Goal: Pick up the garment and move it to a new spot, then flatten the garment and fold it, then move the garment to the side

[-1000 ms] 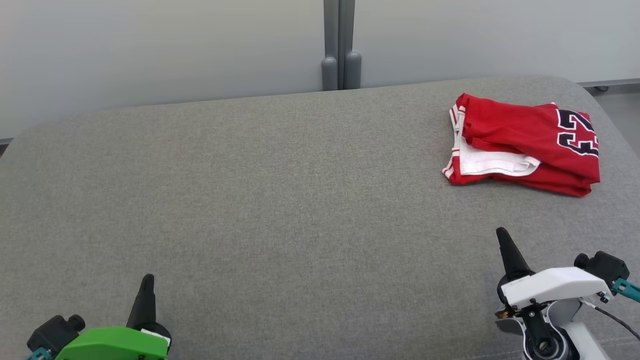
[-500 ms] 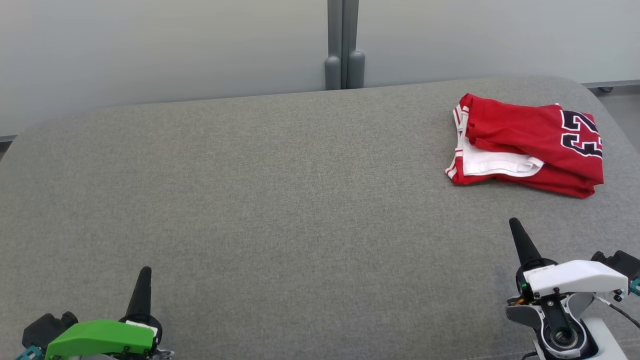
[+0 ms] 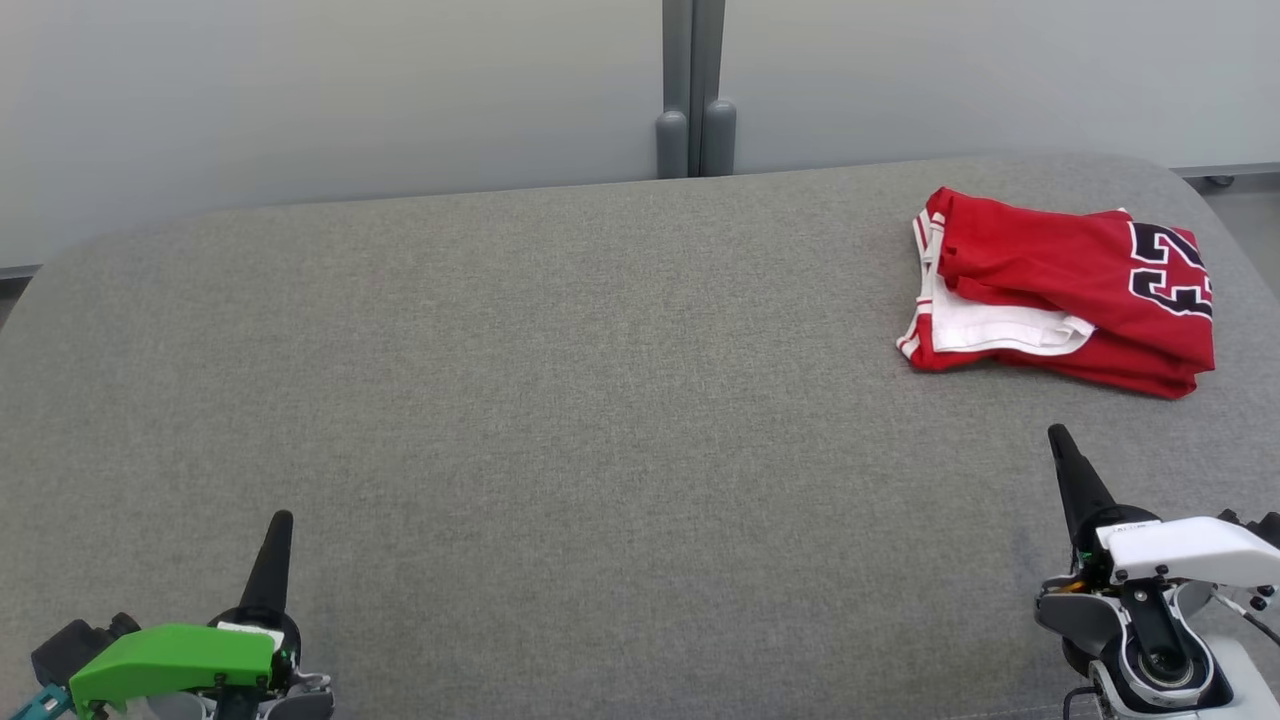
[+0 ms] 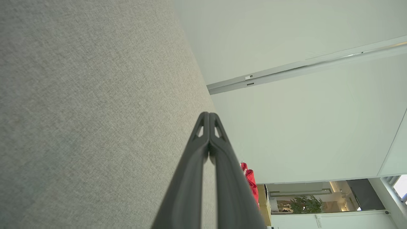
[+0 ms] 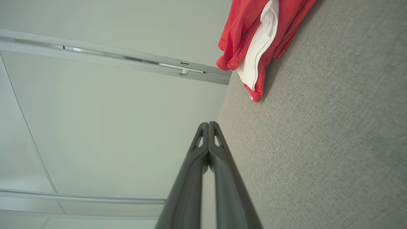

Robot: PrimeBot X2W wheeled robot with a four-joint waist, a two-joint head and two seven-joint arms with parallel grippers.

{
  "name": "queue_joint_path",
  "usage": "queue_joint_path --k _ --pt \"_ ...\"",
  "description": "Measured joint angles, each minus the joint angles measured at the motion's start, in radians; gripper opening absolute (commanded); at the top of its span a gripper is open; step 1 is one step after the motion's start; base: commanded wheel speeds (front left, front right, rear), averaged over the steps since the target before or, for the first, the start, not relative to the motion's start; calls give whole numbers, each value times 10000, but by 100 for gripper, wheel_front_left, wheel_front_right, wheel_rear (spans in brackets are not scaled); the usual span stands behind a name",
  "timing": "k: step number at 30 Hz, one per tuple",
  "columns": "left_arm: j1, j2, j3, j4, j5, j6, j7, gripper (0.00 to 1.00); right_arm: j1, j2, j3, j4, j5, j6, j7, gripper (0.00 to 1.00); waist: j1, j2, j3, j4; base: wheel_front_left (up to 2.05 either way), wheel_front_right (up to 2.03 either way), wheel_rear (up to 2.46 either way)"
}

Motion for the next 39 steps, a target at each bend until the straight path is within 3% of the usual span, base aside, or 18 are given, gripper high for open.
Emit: queue_joint_path --k 19,39 --pt "-450 29 320 297 -2194 -441 556 0 -195 -2 -769 105 2389 468 527 0 0 0 21 109 0 0 0" --pt "-528 29 336 395 -2247 -472 566 0 -308 -4 -846 192 2464 508 554 0 0 0 18 109 0 0 0"
